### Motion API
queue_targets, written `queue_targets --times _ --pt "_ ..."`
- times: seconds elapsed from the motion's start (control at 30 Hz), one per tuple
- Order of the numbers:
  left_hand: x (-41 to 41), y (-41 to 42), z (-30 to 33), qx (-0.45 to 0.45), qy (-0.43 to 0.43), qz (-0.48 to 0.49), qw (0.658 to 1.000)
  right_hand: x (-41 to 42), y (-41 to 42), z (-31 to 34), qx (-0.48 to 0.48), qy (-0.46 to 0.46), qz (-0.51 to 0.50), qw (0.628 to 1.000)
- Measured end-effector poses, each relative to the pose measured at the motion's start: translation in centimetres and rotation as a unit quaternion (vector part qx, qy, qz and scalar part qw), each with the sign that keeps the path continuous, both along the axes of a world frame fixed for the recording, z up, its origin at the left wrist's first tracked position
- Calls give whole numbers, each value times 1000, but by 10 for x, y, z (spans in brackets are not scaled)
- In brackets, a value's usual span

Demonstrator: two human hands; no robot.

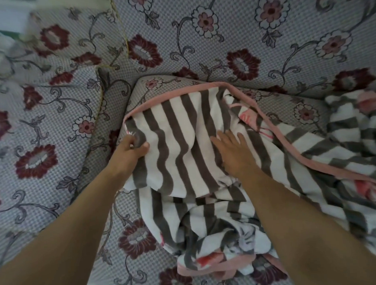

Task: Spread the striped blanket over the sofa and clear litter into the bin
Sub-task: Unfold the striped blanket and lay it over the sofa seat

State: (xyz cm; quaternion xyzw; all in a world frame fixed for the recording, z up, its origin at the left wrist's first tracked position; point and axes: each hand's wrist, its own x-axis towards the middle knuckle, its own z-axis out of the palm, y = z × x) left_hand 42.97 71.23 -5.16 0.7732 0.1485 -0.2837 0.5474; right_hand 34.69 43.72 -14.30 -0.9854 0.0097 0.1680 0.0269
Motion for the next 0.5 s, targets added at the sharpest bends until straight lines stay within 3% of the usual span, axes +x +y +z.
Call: queue_targets --times 0.17,0.23,0.3,0.4,0.5 --pt "2 -7 11 94 -62 -27 993 9 -1 -5 -36 30 9 999" --pt "8 -9 14 121 -66 -4 990 11 -4 -3 -6 9 18 1000" --pt "7 -13 14 134 -74 18 988 9 -6 10 84 -43 21 995" --pt "0 -23 22 137 -98 37 985 15 -20 52 277 -41 -85 956" --pt "5 -22 45 153 -110 50 981 30 -51 100 324 -36 -178 928"
